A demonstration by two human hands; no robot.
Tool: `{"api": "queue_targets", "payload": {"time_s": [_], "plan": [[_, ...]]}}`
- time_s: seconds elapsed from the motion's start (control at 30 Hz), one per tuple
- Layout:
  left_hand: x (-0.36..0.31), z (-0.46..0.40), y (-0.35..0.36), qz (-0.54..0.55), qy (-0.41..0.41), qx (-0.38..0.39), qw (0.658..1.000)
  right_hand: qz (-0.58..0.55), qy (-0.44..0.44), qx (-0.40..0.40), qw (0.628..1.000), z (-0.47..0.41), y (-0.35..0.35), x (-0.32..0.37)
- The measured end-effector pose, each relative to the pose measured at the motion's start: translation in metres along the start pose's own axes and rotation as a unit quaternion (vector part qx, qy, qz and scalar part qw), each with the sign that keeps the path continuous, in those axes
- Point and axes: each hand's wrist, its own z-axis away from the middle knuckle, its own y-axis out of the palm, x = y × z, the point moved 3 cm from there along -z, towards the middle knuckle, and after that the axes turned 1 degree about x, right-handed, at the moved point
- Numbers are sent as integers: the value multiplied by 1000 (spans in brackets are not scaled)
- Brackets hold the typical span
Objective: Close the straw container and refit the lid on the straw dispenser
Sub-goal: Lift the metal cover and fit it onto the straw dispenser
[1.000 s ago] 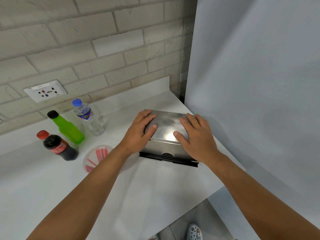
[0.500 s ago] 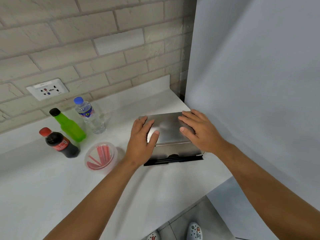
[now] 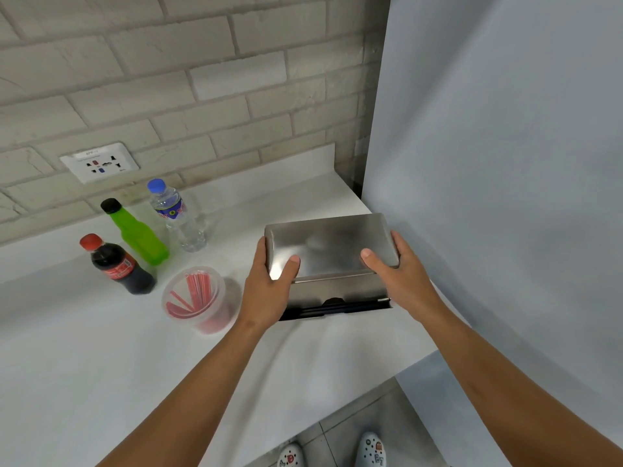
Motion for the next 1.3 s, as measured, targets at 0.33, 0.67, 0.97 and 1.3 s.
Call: {"api": "queue_targets", "payload": {"time_s": [0.33,0.67,0.97,1.3], "plan": [[-5,47,16,-90,66,2,994,94,-129,25,987,12,-19,10],[2,53,24,-231,182,-31,955,326,-319,25,890,13,-9,-11],[-6,37,34,-217,158,-31,963,300,-347,18,888,-14,-13,-14],[-18,-1,33,-272,123,-56,953,305,-328,45,893,-63,-17,1]]}}
